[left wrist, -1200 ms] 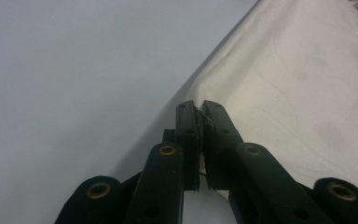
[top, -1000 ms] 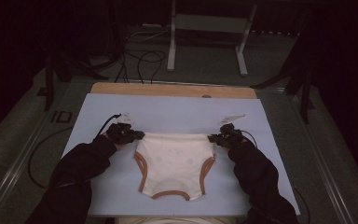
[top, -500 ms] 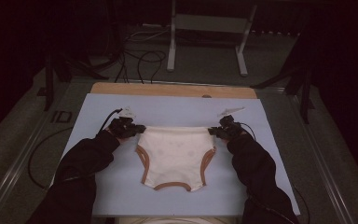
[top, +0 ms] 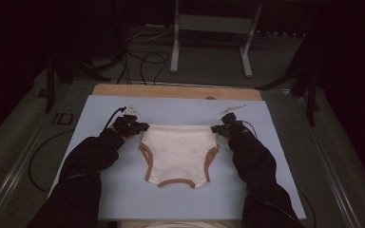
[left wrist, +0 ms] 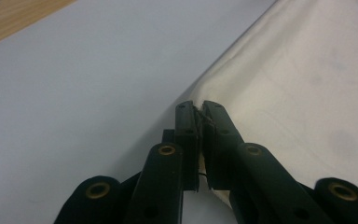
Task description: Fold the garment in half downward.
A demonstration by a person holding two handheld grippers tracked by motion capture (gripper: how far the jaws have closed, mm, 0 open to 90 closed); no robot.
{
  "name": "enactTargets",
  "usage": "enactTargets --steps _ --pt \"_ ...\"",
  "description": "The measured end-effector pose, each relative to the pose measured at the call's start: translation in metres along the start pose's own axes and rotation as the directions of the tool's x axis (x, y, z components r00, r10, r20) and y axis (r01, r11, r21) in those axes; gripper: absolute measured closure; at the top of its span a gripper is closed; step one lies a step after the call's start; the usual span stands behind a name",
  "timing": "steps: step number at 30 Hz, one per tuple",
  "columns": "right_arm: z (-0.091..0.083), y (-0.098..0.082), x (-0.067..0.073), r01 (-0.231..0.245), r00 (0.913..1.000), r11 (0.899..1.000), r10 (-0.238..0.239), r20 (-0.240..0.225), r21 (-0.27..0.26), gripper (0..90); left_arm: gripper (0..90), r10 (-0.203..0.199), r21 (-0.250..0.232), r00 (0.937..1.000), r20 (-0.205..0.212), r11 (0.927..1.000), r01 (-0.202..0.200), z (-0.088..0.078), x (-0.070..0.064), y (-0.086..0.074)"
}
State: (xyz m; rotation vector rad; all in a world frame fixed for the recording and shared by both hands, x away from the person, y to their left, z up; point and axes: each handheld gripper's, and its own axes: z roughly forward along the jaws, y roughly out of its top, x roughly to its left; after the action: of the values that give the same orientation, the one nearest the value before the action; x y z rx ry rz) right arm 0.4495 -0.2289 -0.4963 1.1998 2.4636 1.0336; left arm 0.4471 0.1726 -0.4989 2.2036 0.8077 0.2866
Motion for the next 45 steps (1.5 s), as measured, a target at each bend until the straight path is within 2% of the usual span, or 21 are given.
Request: enactTargets --steps 6,17,27,29,31,32,34,37,39,43,45 --pt "0.007 0.001 -0.004 -0.013 0.9998 1.000 0.013 0.012 0.002 86.5 85.8 -0.032 -0.005 0.9995 -0.001 0.9995 0.032 0.009 0.006 0.000" --pt "0.015 0.007 -0.015 -0.032 0.9989 0.999 0.032 0.033 0.012 86.5 85.7 -0.061 -0.016 0.9981 -0.006 0.9980 0.061 0.020 0.014 0.003" --pt "0.018 0.009 -0.017 -0.029 0.9986 0.999 0.027 0.045 0.037 86.3 84.3 -0.078 0.008 0.9969 -0.008 0.9969 0.078 0.029 0.018 0.005" --pt "0.019 0.009 -0.018 -0.039 0.9983 0.999 0.038 0.044 0.037 85.9 82.8 -0.082 0.011 0.9966 -0.012 0.9966 0.082 0.029 0.019 0.005" --pt "0.019 0.009 -0.018 -0.043 0.9981 0.998 0.041 0.046 0.037 80.4 79.5 -0.087 0.007 0.9960 -0.020 0.9962 0.087 0.028 0.018 0.006" --pt "0.019 0.009 -0.018 -0.042 0.9982 0.998 0.041 0.045 0.035 76.2 75.5 -0.089 0.008 0.9954 -0.035 0.9960 0.089 0.028 0.018 0.006" --pt "0.018 0.008 -0.018 -0.043 0.9984 0.999 0.041 0.039 0.031 65.7 64.7 -0.091 0.007 0.9953 -0.032 0.9958 0.092 0.025 0.018 0.007" --pt "0.015 0.008 -0.016 -0.025 0.9986 0.999 0.023 0.047 0.039 51.1 52.2 -0.099 0.015 0.9950 -0.014 0.9949 0.099 0.022 0.017 0.008" --pt "0.014 0.008 -0.015 -0.022 0.9986 0.999 0.020 0.048 0.044 45.9 46.0 -0.110 0.017 0.9940 0.001 0.9938 0.110 0.019 0.016 0.009" --pt "0.011 0.008 -0.012 -0.025 0.9992 0.999 0.024 0.032 0.040 33.1 34.6 -0.116 0.011 0.9933 0.003 0.9932 0.116 0.013 0.014 0.012" --pt "0.009 0.008 -0.011 -0.025 0.9993 0.999 0.024 0.028 0.032 28.3 27.9 -0.116 0.014 0.9928 0.029 0.9932 0.116 0.010 0.014 0.013"
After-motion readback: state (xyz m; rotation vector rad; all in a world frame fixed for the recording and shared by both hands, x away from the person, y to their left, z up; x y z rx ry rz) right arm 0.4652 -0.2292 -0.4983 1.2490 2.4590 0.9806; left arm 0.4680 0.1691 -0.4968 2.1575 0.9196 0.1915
